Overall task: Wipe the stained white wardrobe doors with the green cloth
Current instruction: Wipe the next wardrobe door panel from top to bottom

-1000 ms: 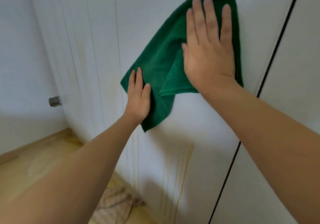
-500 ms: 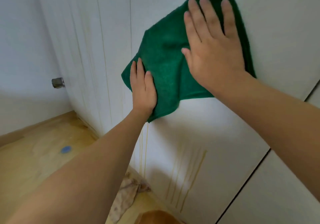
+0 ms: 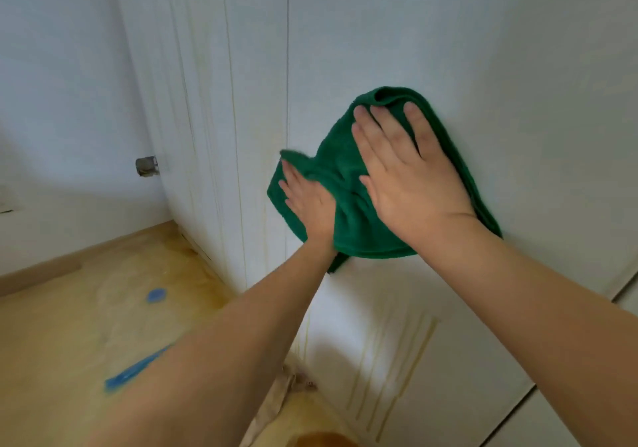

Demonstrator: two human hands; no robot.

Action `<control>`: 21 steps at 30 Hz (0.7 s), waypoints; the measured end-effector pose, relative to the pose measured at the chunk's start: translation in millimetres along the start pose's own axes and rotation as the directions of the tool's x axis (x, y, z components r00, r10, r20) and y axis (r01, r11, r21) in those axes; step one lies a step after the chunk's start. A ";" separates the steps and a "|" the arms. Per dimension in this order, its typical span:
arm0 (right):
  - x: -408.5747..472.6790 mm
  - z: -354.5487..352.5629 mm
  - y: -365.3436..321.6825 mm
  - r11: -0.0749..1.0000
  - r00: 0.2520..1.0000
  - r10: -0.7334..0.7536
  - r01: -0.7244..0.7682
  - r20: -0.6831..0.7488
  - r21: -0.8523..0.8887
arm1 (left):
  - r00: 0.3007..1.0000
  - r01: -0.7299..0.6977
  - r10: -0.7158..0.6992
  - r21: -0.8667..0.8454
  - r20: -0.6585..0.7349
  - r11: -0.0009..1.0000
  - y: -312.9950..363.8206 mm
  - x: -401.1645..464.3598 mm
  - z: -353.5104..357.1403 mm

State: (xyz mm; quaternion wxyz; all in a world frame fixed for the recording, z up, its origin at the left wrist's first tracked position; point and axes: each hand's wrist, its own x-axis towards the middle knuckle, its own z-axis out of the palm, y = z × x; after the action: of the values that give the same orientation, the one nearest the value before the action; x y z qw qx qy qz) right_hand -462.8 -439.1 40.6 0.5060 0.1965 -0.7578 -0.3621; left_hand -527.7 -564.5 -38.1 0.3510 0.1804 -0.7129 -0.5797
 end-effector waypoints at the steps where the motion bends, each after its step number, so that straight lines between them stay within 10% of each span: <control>1: 1.3 -0.5 0.0 1.000 1.000 0.006 -0.006 -0.004 -0.006 | 0.995 -0.097 0.097 0.039 -0.009 0.995 17.4 16.7 0.4; 5: -1.8 4.2 -3.9 0.999 0.999 0.041 -0.041 -0.019 -0.013 | 0.956 -0.280 0.286 0.086 -0.069 0.956 20.7 32.3 11.4; 12: -3.7 0.9 -6.4 0.997 0.996 -0.067 0.065 0.055 0.033 | 0.989 0.138 -0.142 -0.113 -0.028 0.984 -74.0 -66.4 2.8; 18: -2.8 2.1 -8.0 0.998 0.995 -0.063 0.061 0.079 0.032 | 0.991 0.122 -0.127 0.099 0.049 0.988 -73.4 14.6 26.8; 21: -4.7 2.4 -9.7 0.999 0.995 -0.050 0.049 0.082 0.018 | 0.993 0.116 -0.115 -0.071 0.023 0.991 -77.5 21.2 23.0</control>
State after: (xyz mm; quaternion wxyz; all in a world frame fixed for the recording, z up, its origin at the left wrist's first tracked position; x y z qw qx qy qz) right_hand -463.7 -441.5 29.8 0.4638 0.2042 -0.7758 -0.3759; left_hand -570.3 -582.8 -107.7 0.3164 0.2032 -0.6832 -0.6260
